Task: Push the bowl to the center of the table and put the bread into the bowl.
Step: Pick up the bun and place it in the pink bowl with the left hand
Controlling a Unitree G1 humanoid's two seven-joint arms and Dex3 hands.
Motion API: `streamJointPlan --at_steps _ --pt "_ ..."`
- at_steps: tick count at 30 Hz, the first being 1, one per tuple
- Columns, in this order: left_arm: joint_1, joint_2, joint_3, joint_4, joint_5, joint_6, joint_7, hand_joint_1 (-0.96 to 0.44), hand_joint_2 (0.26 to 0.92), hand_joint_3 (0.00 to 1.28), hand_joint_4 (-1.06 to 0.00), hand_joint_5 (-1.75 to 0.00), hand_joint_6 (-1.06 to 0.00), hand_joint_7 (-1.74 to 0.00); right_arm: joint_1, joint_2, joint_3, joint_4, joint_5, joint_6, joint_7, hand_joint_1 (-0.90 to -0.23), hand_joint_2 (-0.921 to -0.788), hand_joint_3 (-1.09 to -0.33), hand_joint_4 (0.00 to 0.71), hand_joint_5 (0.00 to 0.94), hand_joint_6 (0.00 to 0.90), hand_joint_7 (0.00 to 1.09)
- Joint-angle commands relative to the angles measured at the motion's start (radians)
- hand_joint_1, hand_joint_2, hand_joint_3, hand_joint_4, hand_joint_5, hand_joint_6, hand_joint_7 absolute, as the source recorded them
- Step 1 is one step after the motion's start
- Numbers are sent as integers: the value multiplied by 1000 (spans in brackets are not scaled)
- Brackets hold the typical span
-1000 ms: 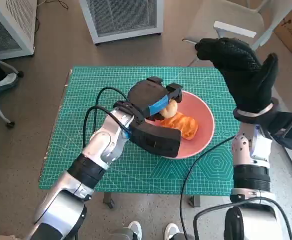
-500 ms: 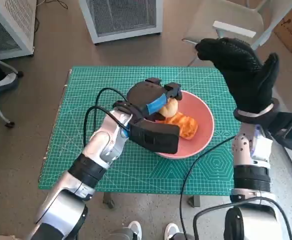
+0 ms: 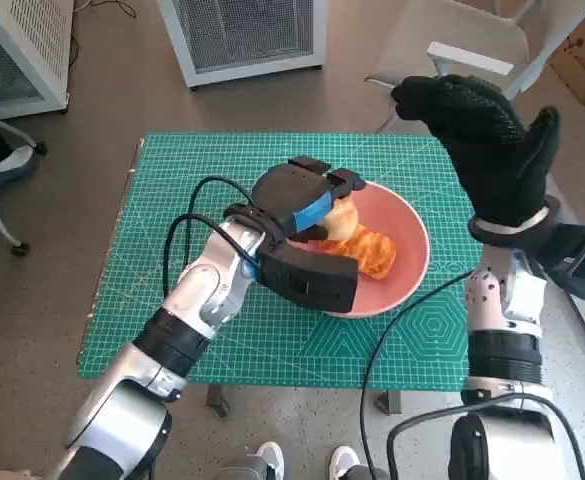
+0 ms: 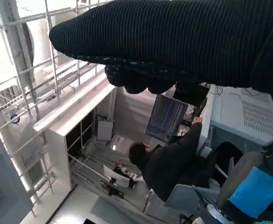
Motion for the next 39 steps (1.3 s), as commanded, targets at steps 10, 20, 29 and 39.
streamJointPlan --at_steps 10,20,29,39 --pt "0 7 -7 -18 8 -9 12 -505 921 86 -370 -12 -394 -233 21 -3 2 9 -8 8 0 -647 -921 -735 269 2 84 526" --pt "40 21 34 -63 -39 -43 36 -498 921 84 -443 -36 -439 -225 21 -2 6 11 -13 0 4 -645 -921 -747 269 1 83 527" --pt "66 26 90 -86 -132 -87 7 -497 921 75 -316 -1 -405 -186 22 -1 10 6 -14 6 2 -653 -921 -752 268 1 80 529" --pt "90 27 143 -133 -229 -61 -69 -523 921 77 -223 0 -370 -149 22 -1 14 2 -15 11 -4 -664 -921 -751 268 0 77 536"
